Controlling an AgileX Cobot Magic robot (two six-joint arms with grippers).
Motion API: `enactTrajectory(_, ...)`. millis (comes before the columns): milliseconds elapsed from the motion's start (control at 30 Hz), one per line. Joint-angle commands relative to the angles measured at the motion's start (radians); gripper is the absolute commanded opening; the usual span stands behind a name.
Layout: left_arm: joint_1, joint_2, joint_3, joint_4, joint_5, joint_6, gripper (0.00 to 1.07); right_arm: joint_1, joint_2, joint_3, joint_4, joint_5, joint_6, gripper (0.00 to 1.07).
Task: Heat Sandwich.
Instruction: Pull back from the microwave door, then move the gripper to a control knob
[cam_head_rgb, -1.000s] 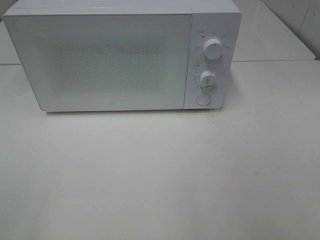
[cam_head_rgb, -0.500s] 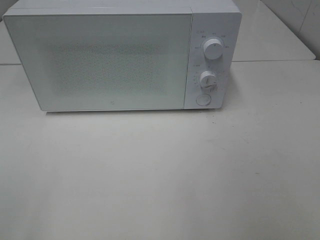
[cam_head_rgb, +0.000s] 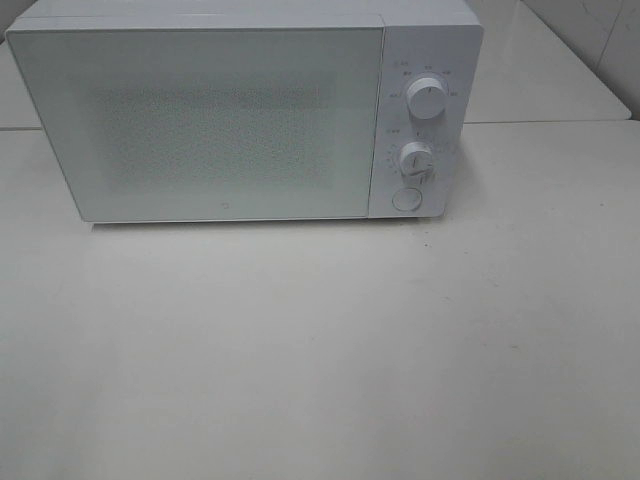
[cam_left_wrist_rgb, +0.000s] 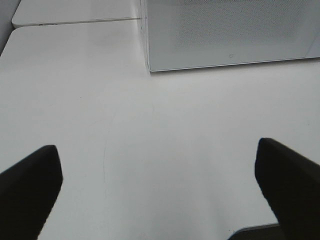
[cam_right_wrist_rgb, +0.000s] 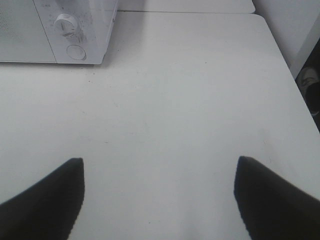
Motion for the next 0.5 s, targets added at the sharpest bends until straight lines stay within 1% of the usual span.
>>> enactTrajectory(33, 0.003, -0.027, 0.003, -0.001, -0.012, -0.008, 1.04, -0.008, 0.032, -0.016, 0.001, -0.041, -0.01, 0.83)
enactTrajectory(133, 0.003, -0.027, 0.003, -0.001, -0.012, -0.008, 1.04, -0.008, 0.102, -0.022, 0.001, -0.074, -0.01, 0.85)
enactTrajectory(233, 0.003, -0.027, 0.003, -0.001, -0.012, -0.008, 1.04, -0.008, 0.135, -0.022, 0.002, -0.102, -0.01, 0.85)
enactTrajectory(400, 0.003, -0.027, 0.003, -0.001, -0.012, -0.008, 1.04, -0.008, 0.222, -0.022, 0.005, -0.224, -0.007, 0.84)
enactTrajectory(433, 0.003, -0.027, 0.003, -0.001, -0.012, -0.008, 1.04, -0.008, 0.261, -0.019, 0.005, -0.273, -0.007, 0.84)
enactTrajectory(500, 0.003, -0.027, 0.003, -0.001, -0.012, -0.008, 1.04, -0.008, 0.284, -0.019, 0.005, -0.295, -0.007, 0.84)
